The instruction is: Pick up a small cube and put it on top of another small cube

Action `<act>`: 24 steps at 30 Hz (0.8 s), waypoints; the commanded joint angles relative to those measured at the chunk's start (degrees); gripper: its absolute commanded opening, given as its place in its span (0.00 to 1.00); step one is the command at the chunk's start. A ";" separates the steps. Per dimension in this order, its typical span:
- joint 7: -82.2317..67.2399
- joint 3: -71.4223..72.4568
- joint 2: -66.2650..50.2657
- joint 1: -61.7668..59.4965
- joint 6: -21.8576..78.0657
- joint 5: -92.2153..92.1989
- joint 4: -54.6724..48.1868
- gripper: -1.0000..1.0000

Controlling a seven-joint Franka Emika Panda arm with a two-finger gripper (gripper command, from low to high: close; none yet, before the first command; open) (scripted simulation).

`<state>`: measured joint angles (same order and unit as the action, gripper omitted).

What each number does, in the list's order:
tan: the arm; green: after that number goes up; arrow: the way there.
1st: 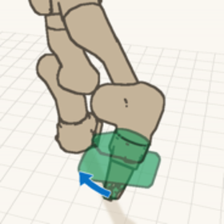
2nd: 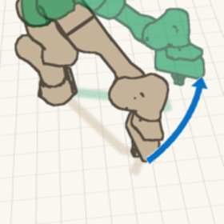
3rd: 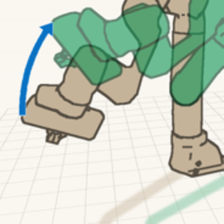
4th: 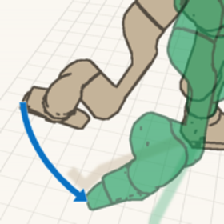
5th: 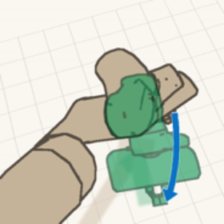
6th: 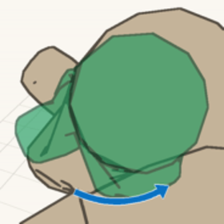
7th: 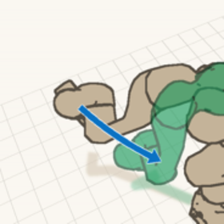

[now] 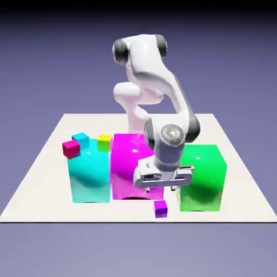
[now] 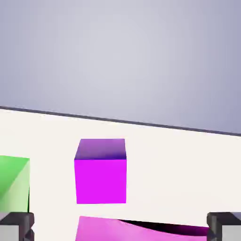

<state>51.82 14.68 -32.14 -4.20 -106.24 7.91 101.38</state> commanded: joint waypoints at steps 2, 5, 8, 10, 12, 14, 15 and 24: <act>0.60 0.94 -4.16 -0.31 4.35 0.51 -3.82 0.50; 1.50 2.35 -10.38 -0.78 10.86 1.27 -9.56 0.50; 2.18 3.41 -15.07 -1.14 15.76 1.84 -13.86 0.50; 2.33 3.26 -15.40 -1.31 13.41 2.08 -11.79 0.50; 2.65 2.95 -16.05 -1.65 8.69 2.57 -7.64 0.50; 2.78 2.82 -16.33 -1.80 6.68 2.77 -5.87 0.00; 2.78 2.82 -16.33 -1.80 6.68 2.77 -5.87 0.00; 4.63 -6.34 -6.14 -6.65 13.18 -7.99 -10.75 0.00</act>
<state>56.44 8.34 -38.28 -10.86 -93.07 -0.20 90.63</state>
